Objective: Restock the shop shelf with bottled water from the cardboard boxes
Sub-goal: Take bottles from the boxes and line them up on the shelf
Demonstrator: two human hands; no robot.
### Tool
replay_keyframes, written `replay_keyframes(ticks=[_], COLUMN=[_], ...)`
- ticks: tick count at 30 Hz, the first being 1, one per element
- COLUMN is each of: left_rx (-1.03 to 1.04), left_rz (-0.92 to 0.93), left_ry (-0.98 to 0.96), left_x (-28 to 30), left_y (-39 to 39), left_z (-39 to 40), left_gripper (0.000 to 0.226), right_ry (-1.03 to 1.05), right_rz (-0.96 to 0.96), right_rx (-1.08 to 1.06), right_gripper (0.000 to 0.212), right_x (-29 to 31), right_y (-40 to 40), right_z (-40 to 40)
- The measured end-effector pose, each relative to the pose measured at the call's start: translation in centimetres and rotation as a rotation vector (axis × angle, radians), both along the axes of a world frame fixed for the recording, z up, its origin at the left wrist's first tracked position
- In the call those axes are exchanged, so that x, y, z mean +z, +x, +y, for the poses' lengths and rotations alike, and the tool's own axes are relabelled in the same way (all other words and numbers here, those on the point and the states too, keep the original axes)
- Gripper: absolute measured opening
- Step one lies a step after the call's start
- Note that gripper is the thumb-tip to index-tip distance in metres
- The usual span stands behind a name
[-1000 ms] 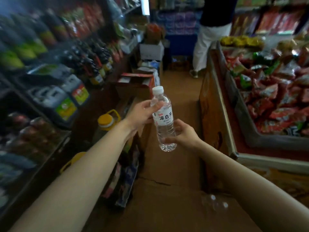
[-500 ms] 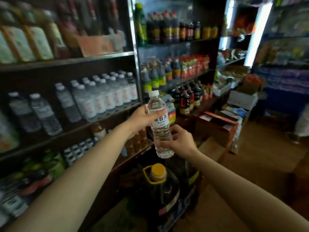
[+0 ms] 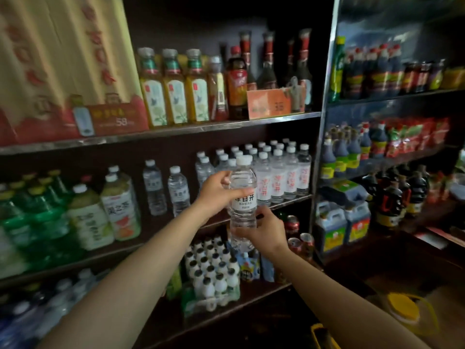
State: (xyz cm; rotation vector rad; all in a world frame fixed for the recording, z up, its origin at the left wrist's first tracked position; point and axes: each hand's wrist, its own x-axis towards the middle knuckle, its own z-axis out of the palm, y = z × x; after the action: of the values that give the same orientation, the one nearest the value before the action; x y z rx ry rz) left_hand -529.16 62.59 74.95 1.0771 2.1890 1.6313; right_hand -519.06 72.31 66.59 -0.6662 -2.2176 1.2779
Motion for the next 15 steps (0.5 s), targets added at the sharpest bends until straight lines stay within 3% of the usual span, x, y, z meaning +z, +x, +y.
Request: replay_keyframes(ticks=[4,9,12,15], left_rx=[0.061,0.152,0.185,0.210], left_rz=[0.031,0.043,0.049,0.071], left_ry=[-0.004,-0.009,-0.037,-0.065], left_x=[-0.3,-2.1,-3.6,-4.9], left_y=[-5.0,-10.4,-12.9,-14.8], left_z=[-1.3,-1.4,-0.7,0.4], left_gripper=[0.033,0.050,0.050,0.044], right_ry=[-0.006,-0.013,0.002,0.023], right_rz=[-0.025,-0.035,-0.070,-0.097], right_rx=[0.025,0.049,0.044,0.030], right_gripper=[0.056,0.056,0.063,0.053], right_x=[-0.5,-1.8,-3.0,-4.1], right_y=[-5.8,-11.9,-14.7,-16.9], right_z=[-0.6,-0.3,0.3,1.3])
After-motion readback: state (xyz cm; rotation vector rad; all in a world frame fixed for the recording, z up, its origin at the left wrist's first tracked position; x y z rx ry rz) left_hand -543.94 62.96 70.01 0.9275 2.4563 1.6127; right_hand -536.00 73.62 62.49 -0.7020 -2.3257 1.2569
